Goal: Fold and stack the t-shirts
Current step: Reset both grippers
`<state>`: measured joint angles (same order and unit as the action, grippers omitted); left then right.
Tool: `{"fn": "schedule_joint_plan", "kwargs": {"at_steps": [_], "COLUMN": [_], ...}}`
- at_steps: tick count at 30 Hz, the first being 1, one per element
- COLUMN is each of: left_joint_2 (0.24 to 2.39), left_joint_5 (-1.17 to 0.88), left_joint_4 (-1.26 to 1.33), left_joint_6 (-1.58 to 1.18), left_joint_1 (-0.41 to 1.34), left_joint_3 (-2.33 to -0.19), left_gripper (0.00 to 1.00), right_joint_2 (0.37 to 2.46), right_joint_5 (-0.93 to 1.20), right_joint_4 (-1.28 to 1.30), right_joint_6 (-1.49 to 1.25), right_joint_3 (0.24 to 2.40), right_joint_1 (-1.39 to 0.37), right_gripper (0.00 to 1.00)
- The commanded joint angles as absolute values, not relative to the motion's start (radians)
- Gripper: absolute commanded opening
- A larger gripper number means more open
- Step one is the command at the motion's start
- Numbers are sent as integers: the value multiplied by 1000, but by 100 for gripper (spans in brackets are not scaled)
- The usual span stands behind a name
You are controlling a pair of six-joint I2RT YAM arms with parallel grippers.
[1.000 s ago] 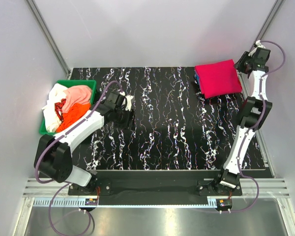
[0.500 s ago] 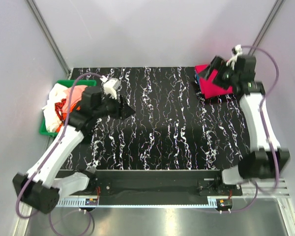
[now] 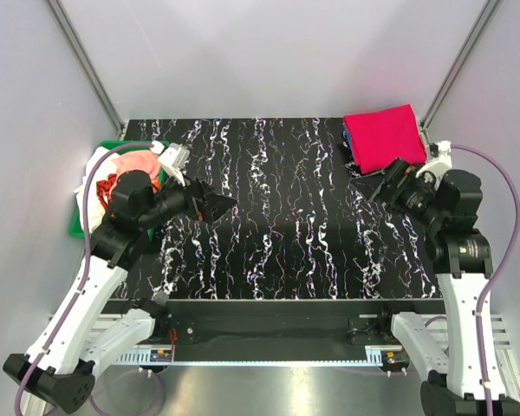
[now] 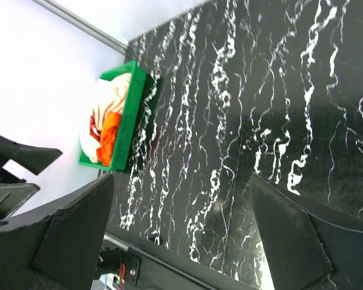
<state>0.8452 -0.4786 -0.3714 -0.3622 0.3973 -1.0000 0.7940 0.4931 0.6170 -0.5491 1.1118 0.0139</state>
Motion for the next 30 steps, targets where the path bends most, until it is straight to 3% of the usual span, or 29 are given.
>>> {"fn": "schedule_joint_plan", "kwargs": {"at_steps": [1,30], "left_joint_2": [813,776], "left_joint_5": [-462,-440], "left_joint_4": [-336,-361], "left_joint_6": [-377,-324], "left_joint_1": [394,394], "left_joint_3": [-989,-1043], "left_gripper": [99,99], "right_joint_2": [749,724], "right_joint_5": [460,344], "right_joint_4": [614,660], "right_joint_6": [-554,-514], "right_joint_3": [1127,1197], "right_joint_1": [15,15], "right_gripper": [100,99]}}
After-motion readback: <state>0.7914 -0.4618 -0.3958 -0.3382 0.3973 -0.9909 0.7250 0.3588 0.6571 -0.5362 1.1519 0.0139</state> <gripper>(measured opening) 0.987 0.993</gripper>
